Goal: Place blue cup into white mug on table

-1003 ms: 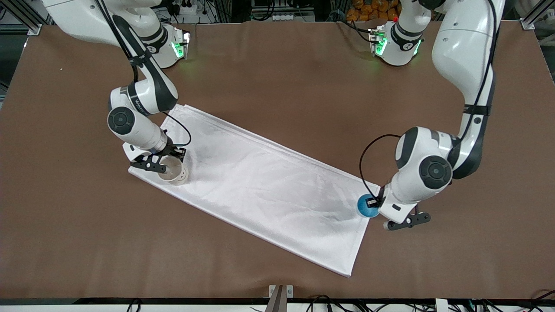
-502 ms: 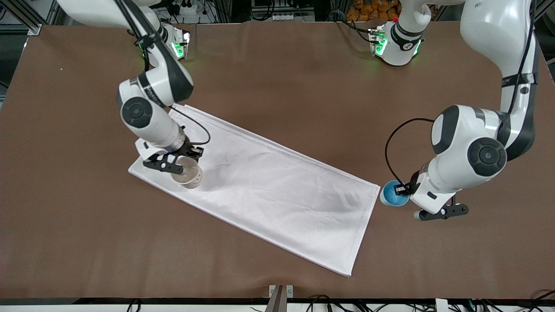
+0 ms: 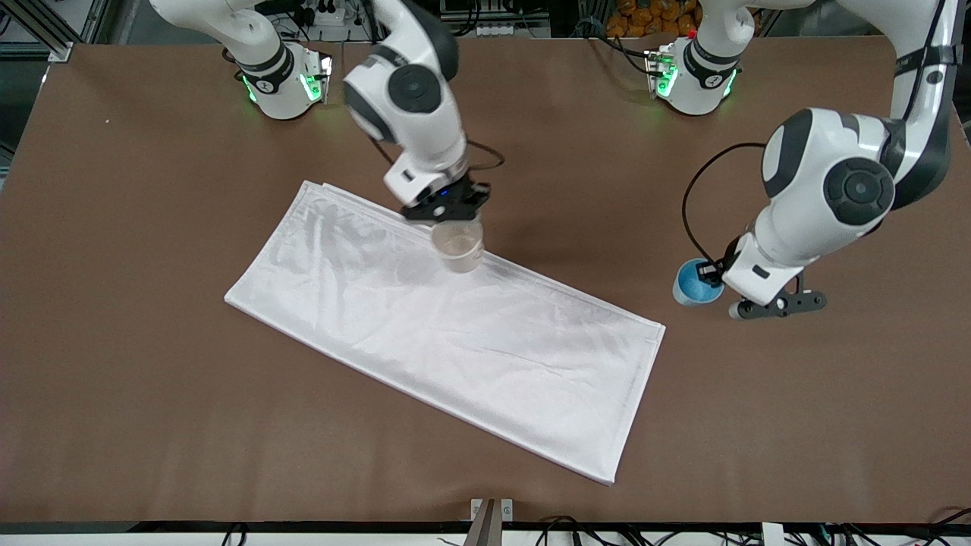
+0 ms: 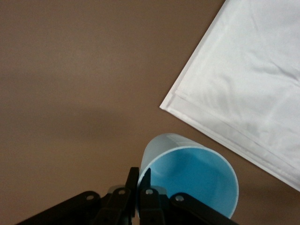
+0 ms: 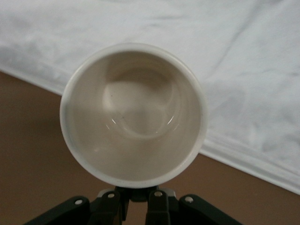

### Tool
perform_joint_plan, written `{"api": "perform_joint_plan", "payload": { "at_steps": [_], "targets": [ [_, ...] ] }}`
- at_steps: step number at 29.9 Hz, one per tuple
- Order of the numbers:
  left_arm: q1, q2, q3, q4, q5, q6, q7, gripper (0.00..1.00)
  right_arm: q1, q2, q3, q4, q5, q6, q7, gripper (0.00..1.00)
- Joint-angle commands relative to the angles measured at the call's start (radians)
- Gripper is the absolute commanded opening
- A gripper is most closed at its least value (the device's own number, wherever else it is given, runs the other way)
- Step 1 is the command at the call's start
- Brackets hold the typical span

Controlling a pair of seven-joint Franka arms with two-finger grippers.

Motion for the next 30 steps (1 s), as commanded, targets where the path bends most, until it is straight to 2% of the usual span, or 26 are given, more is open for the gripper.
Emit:
{"api": "perform_joint_plan", "payload": {
  "at_steps": [1,4,12,18,25,26,27,28,29,30],
  "targets": [
    [-0.004,-0.193,-0.015,-0.247,-0.002,0.109,0.019,0.00,0.120,0.110,-0.013,0.117,-0.020,-0.008,0.056,0.00],
    [0.000,-0.221,-0.035,-0.283,-0.002,0.121,0.017,0.00,0.189,0.171,-0.027,0.171,-0.048,-0.006,0.096,0.00],
    [-0.009,-0.204,-0.055,-0.275,-0.013,0.125,0.002,0.00,0.291,0.321,-0.030,0.274,-0.187,0.003,0.210,0.00],
    [-0.009,-0.200,-0.055,-0.273,-0.014,0.125,0.002,0.00,0.328,0.372,-0.035,0.280,-0.230,0.086,0.250,0.00],
    [-0.011,-0.197,-0.056,-0.277,-0.014,0.125,0.002,0.00,0.346,0.400,-0.041,0.289,-0.250,0.090,0.254,0.00],
    [-0.011,-0.195,-0.056,-0.277,-0.014,0.125,0.002,0.00,0.348,0.400,-0.041,0.289,-0.247,0.090,0.254,0.04],
    [-0.011,-0.192,-0.056,-0.277,-0.014,0.125,0.002,0.00,0.348,0.398,-0.041,0.291,-0.246,0.087,0.256,0.19],
    [-0.011,-0.190,-0.056,-0.277,-0.014,0.125,0.002,0.00,0.348,0.398,-0.041,0.291,-0.244,0.086,0.262,0.41],
    [-0.011,-0.190,-0.056,-0.278,-0.014,0.125,0.002,0.00,0.346,0.397,-0.041,0.291,-0.250,0.084,0.273,0.80],
    [-0.011,-0.189,-0.056,-0.278,-0.014,0.125,0.002,0.00,0.348,0.395,-0.041,0.291,-0.252,0.084,0.287,1.00]
  ]
}}
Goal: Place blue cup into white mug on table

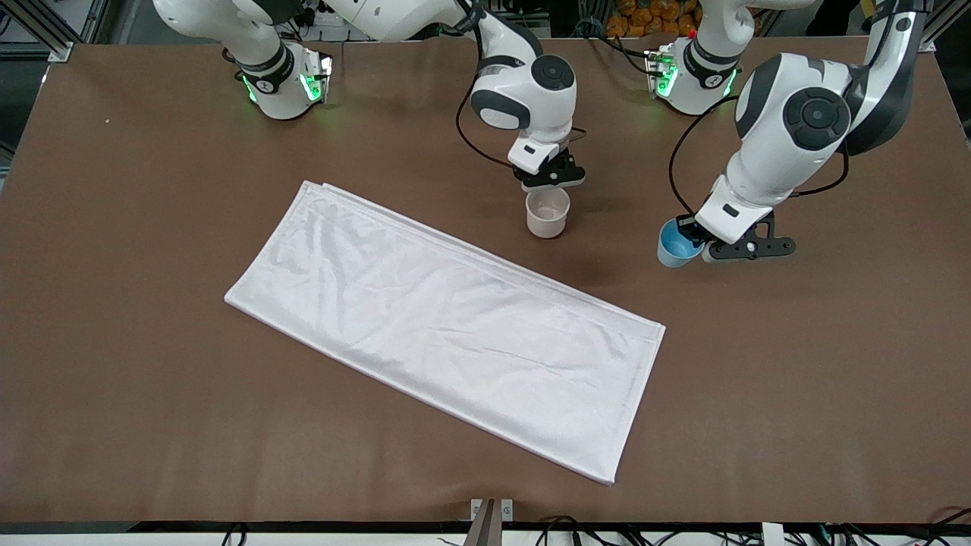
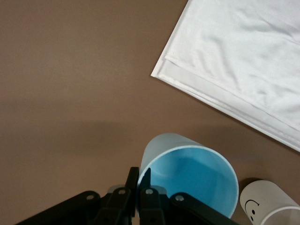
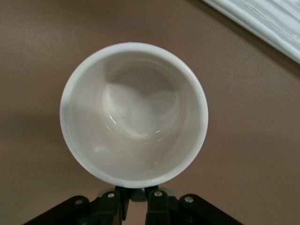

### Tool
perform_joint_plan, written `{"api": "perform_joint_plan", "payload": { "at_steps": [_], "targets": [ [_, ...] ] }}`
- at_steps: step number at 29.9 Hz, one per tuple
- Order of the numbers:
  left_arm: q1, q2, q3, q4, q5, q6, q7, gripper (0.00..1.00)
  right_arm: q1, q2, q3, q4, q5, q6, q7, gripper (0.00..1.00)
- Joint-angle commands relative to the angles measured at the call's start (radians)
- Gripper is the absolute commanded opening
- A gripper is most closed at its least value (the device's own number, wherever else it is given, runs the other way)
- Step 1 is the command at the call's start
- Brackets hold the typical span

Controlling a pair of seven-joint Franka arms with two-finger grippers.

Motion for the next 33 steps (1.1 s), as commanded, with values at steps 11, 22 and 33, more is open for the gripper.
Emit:
{"api": "perform_joint_plan", "payload": {
  "at_steps": [11,22,33],
  "targets": [
    [0.003,-0.001,-0.008,-0.011,-0.017,0.016,0.001,0.00,0.001,-0.113,0.008,0.042,-0.011,-0.113,0.070,1.00],
    [0.003,-0.009,-0.138,-0.040,-0.072,0.005,-0.136,0.00,-0.115,-0.313,0.073,0.033,-0.008,-0.325,0.060,1.00],
    [0.002,0.007,-0.304,-0.077,-0.077,0.005,-0.317,0.00,-0.414,-0.571,0.143,0.031,0.087,-0.561,-0.260,1.00]
  ]
}}
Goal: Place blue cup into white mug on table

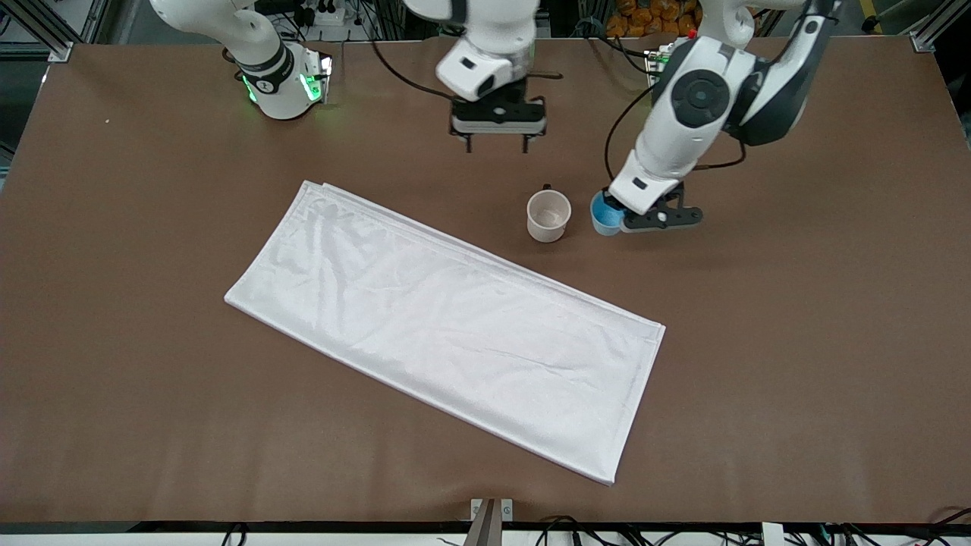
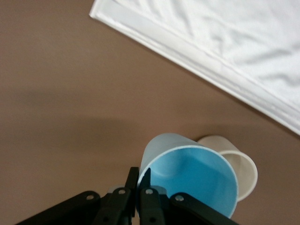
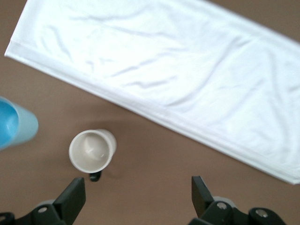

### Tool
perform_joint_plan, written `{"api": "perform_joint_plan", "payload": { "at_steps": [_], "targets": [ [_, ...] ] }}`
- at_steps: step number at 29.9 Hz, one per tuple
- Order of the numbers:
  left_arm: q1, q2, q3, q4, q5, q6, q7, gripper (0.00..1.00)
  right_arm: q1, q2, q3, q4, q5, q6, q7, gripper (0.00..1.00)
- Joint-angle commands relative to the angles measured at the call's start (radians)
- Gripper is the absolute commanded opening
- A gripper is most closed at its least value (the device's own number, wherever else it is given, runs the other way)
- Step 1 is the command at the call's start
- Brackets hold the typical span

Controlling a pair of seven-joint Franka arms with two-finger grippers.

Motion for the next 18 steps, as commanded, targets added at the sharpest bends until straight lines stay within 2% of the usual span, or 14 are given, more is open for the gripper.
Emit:
{"api": "perform_joint_plan", "payload": {
  "at_steps": [1,3,6,12,18],
  "targets": [
    [0.008,0.009,-0.064,-0.009,-0.028,0.004,-0.066,0.00,-0.175,-0.149,0.028,-0.044,0.086,-0.075,-0.208,1.00],
    [0.008,0.023,-0.087,-0.004,-0.039,0.004,-0.076,0.00,-0.243,-0.188,0.028,-0.043,0.123,-0.105,-0.279,1.00],
    [0.005,0.053,-0.118,-0.001,-0.044,0.004,-0.081,0.00,-0.339,-0.235,0.028,-0.043,0.133,-0.154,-0.380,1.00],
    [-0.015,0.119,-0.146,0.020,-0.044,0.025,-0.125,0.00,-0.525,-0.269,0.029,-0.041,0.153,-0.200,-0.632,1.00],
    [-0.033,0.173,-0.146,0.040,-0.038,0.051,-0.135,0.00,-0.603,-0.288,-0.038,-0.052,0.187,-0.224,-0.775,1.00]
  ]
}}
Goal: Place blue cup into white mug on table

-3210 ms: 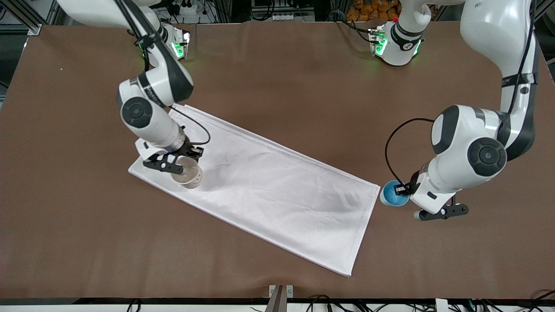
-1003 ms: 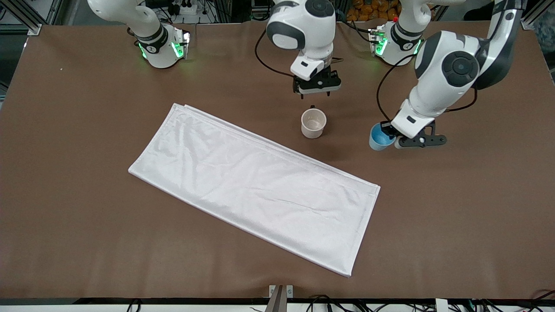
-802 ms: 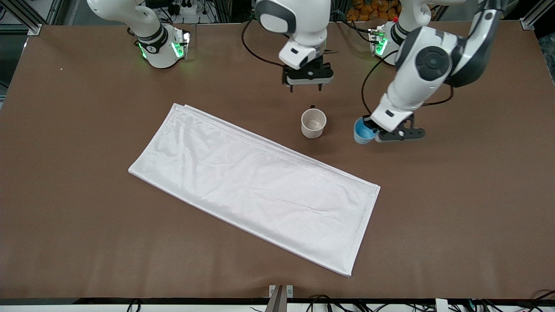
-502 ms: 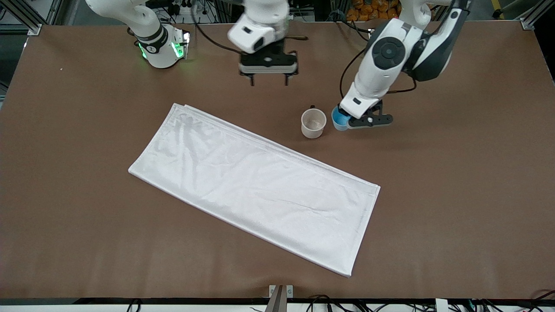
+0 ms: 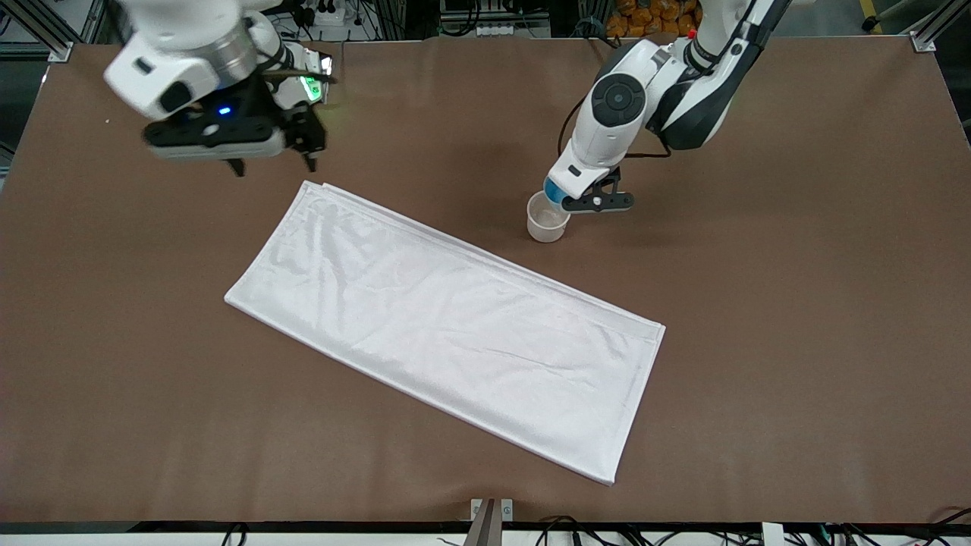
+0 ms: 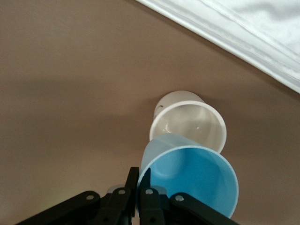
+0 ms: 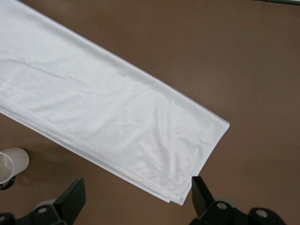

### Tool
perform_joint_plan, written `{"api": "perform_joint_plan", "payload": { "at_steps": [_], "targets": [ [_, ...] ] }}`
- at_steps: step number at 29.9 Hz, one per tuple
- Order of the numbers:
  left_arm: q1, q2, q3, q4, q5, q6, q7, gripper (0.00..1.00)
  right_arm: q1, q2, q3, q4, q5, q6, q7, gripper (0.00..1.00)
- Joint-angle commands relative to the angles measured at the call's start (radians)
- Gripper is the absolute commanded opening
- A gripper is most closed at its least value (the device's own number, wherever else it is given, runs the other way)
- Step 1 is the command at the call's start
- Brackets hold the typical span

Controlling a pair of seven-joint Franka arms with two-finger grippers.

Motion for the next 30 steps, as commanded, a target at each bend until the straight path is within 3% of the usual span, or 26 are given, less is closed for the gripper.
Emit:
{"api": "perform_joint_plan", "payload": {
  "at_steps": [1,9,10,12,13,14,19,30],
  "targets": [
    [-0.009,0.061,-0.005,0.036,-0.010,0.024,-0.022,0.00,-0.065,-0.034,-0.046,-0.046,0.033,-0.011,-0.139,1.00],
    [-0.020,0.105,-0.005,0.038,-0.005,0.083,-0.026,0.00,-0.171,-0.048,-0.113,-0.092,0.099,0.008,-0.297,1.00],
    [-0.020,0.107,-0.003,0.039,-0.005,0.086,-0.026,0.06,-0.175,-0.049,-0.124,-0.098,0.104,0.015,-0.303,1.00],
    [-0.014,0.116,-0.003,0.056,-0.001,0.087,-0.026,0.63,-0.176,-0.051,-0.150,-0.107,0.102,0.026,-0.326,1.00],
    [-0.011,0.116,-0.003,0.064,0.001,0.087,-0.025,0.85,-0.176,-0.049,-0.162,-0.110,0.104,0.031,-0.340,1.00],
    [-0.003,0.116,-0.002,0.072,0.001,0.087,-0.025,1.00,-0.177,-0.049,-0.172,-0.115,0.104,0.035,-0.354,1.00],
    [0.034,0.091,0.006,0.113,0.006,0.069,-0.019,1.00,-0.177,-0.049,-0.202,-0.146,0.104,0.070,-0.390,1.00],
    [0.127,0.079,0.008,0.243,0.070,0.026,-0.019,1.00,-0.185,-0.048,-0.204,-0.172,0.102,0.095,-0.409,1.00]
  ]
}}
